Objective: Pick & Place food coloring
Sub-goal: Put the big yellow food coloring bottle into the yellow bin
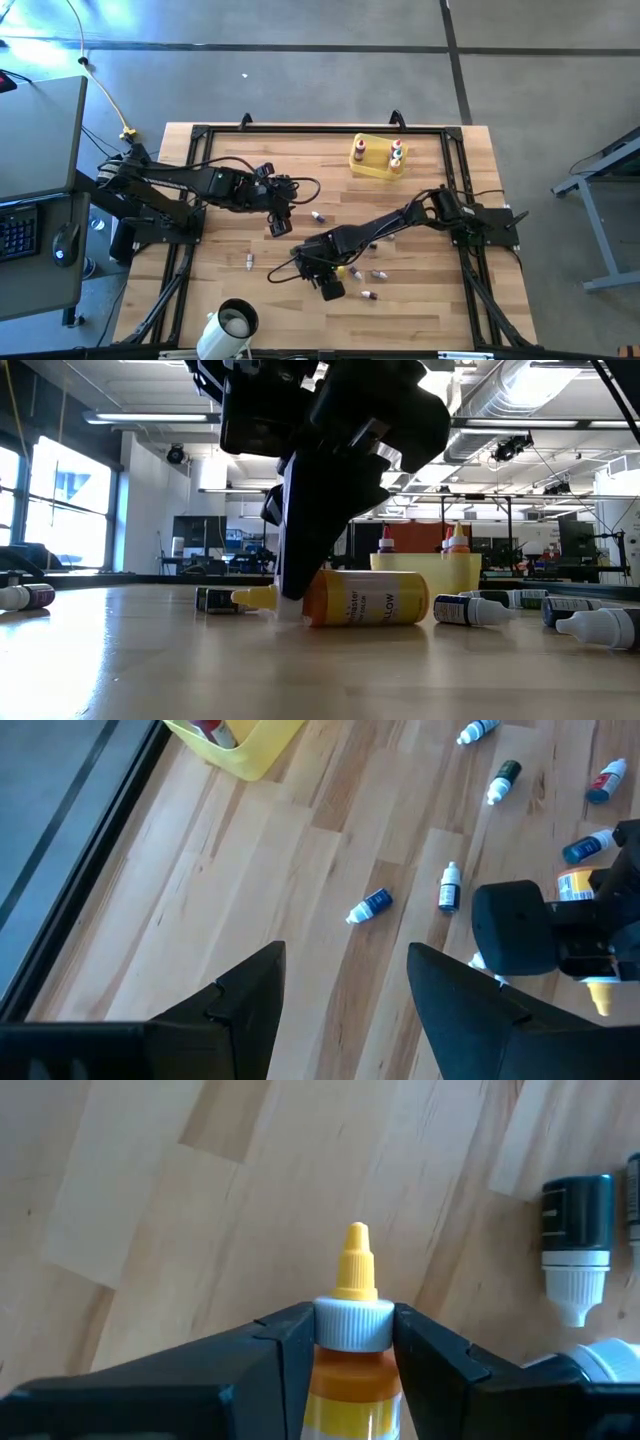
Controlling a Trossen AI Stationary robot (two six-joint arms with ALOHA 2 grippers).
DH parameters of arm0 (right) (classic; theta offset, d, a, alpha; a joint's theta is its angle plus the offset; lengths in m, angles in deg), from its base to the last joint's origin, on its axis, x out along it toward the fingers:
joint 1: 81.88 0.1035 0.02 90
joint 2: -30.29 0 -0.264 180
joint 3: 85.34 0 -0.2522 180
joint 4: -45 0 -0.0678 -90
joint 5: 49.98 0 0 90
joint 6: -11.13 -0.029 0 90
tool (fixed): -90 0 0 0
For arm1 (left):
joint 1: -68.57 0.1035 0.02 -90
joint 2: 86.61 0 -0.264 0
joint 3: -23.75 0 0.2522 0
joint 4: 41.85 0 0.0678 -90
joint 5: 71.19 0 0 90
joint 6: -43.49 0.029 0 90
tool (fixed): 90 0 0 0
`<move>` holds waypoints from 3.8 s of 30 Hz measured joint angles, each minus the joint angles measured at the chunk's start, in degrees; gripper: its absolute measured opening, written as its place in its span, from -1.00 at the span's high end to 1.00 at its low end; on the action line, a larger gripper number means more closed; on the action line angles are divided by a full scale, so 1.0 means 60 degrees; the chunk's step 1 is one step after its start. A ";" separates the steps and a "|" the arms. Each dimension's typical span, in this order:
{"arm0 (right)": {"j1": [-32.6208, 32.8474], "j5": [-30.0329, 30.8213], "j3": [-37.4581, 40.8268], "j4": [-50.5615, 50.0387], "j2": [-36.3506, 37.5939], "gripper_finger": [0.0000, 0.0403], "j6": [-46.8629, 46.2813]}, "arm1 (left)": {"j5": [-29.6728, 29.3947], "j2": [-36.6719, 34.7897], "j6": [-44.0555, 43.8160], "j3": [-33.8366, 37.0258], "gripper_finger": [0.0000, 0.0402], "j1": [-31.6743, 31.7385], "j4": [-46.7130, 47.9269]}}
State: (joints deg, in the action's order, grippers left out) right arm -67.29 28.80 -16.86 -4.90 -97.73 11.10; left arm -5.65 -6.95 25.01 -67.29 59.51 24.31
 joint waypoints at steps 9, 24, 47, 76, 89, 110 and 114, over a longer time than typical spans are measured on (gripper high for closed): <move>0.0000 0.0072 0.0011 -0.0199 0.0397 0.41 -0.0015 | 0.0004 0.0000 0.0000 0.0000 -0.03 0.0000 0.0007; 0.0007 0.3815 0.0004 -0.2998 0.3191 0.41 0.0415 | 0.0019 -0.0094 -0.0003 -0.0010 -0.03 0.0000 0.0136; -0.2500 0.7669 0.6565 0.3368 0.8628 0.41 0.1443 | -0.0091 -0.0259 -0.0332 -0.0007 -0.03 0.0000 0.0291; -0.4935 0.9609 1.1786 1.5285 0.5688 0.41 0.1858 | -0.0073 -0.0262 0.0284 0.0000 -0.03 0.0004 -0.0922; -0.5147 0.9470 1.1817 1.5711 0.5380 0.41 0.0398 | -0.0091 -0.0262 0.0274 0.0000 -0.03 0.0004 -0.0928; -0.5291 0.7809 1.1806 1.6388 0.5471 0.41 0.1049 | -0.0765 0.0998 0.1377 0.0000 -0.03 0.0011 -0.1034; -0.4932 0.8425 1.1803 1.6679 0.6043 0.41 0.2127 | -0.0729 0.1350 0.1512 0.0003 -0.03 0.0011 -0.0952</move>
State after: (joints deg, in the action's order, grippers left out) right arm -96.88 79.35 53.96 95.17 -61.48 23.86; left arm -10.03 1.15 34.08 -67.27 59.58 18.60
